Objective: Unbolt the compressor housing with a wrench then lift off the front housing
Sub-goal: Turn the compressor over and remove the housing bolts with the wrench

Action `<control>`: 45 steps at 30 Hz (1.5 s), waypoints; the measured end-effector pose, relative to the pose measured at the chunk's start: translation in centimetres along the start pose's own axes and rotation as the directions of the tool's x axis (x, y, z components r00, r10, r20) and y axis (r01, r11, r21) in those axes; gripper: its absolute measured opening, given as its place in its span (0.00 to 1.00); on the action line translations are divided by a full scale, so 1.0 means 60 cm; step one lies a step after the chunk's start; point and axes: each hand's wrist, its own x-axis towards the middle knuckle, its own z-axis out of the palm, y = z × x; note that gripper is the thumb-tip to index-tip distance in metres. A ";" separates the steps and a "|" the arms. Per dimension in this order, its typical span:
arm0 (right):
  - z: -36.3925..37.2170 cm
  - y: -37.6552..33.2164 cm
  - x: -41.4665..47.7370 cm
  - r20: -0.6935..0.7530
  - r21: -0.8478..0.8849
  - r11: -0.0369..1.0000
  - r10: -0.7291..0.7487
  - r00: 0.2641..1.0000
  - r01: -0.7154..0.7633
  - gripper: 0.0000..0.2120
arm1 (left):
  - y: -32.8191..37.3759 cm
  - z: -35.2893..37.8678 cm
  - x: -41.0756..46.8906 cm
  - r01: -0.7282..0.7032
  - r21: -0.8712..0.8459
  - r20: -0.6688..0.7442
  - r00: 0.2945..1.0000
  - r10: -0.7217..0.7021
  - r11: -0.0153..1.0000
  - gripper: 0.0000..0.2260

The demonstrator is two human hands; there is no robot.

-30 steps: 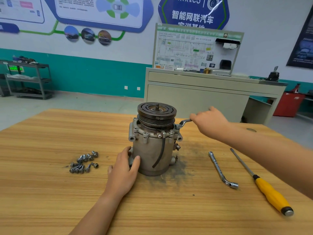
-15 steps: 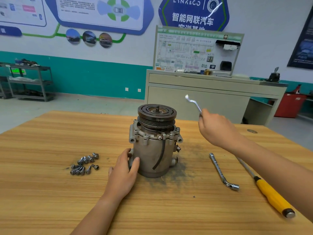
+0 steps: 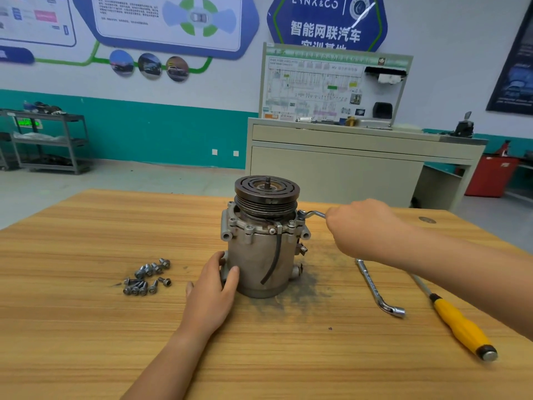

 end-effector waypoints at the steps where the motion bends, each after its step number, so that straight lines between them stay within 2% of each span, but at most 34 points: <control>1: -0.003 -0.001 0.000 -0.004 -0.059 0.998 -0.021 1.000 0.021 0.05 | 0.000 0.001 0.000 -0.001 0.008 -0.002 1.000 0.001 1.000 0.22; 4: -0.009 0.000 0.002 0.004 -0.174 0.983 -0.061 0.998 0.061 0.07 | 0.000 0.001 0.000 -0.003 0.030 -0.001 1.000 0.003 1.000 0.21; 10: -0.008 0.016 0.017 0.053 -0.243 0.962 -0.118 0.992 0.127 0.10 | -0.003 0.002 0.001 -0.020 0.084 0.003 1.000 0.020 0.996 0.20; 13: -0.008 0.025 0.044 0.084 -0.306 0.946 -0.086 0.993 0.108 0.09 | -0.003 0.002 0.003 -0.020 0.110 -0.001 1.000 0.021 0.994 0.20; 16: 0.005 0.028 0.085 -0.023 -0.281 0.958 -0.067 0.997 0.058 0.06 | -0.004 0.003 0.003 -0.010 0.107 -0.006 1.000 0.011 0.994 0.20; 20: 0.046 0.029 0.142 -0.287 -0.174 0.982 -0.127 0.950 0.079 0.13 | -0.002 0.003 0.003 -0.006 0.098 -0.005 1.000 0.006 0.995 0.20; 23: 0.062 0.017 0.163 -0.379 -0.061 0.992 -0.122 0.917 0.107 0.15 | -0.002 0.002 0.002 -0.007 0.102 -0.001 1.000 0.007 0.995 0.19; 25: 0.067 0.019 0.164 -0.434 0.078 0.995 -0.027 0.900 0.067 0.12 | -0.003 0.001 0.002 -0.012 0.106 -0.004 1.000 0.012 0.994 0.19; 26: 0.067 0.024 0.161 -0.471 0.199 0.980 0.070 0.879 0.028 0.11 | -0.002 0.001 0.003 -0.010 0.108 -0.004 1.000 0.011 0.994 0.19; 29: 0.064 0.043 0.134 -0.492 0.556 0.831 0.355 0.795 -0.027 0.12 | -0.002 0.001 0.004 -0.008 0.107 -0.003 1.000 0.008 0.994 0.19; 31: 0.061 0.053 0.109 -0.472 0.641 0.768 0.384 0.793 0.009 0.11 | -0.003 0.000 0.005 -0.010 0.109 -0.003 1.000 0.011 0.994 0.19; 34: 0.053 0.058 0.067 -0.385 0.541 0.841 0.246 0.890 0.001 0.11 | -0.003 0.000 0.005 -0.012 0.116 0.003 1.000 0.012 0.993 0.20; 37: 0.052 0.048 0.033 -0.175 0.402 0.915 0.114 0.978 -0.035 0.12 | -0.003 0.000 0.005 -0.011 0.118 0.002 1.000 0.011 0.993 0.19; 40: 0.054 0.034 0.015 -0.087 0.312 0.950 0.050 0.995 -0.021 0.12 | -0.002 0.001 0.005 -0.004 0.123 0.001 1.000 0.004 0.992 0.20; 45: 0.041 0.028 0.018 -0.118 0.125 0.992 0.018 0.993 -0.004 0.09 | -0.003 0.002 0.004 0.000 0.131 -0.006 1.000 0.000 0.991 0.19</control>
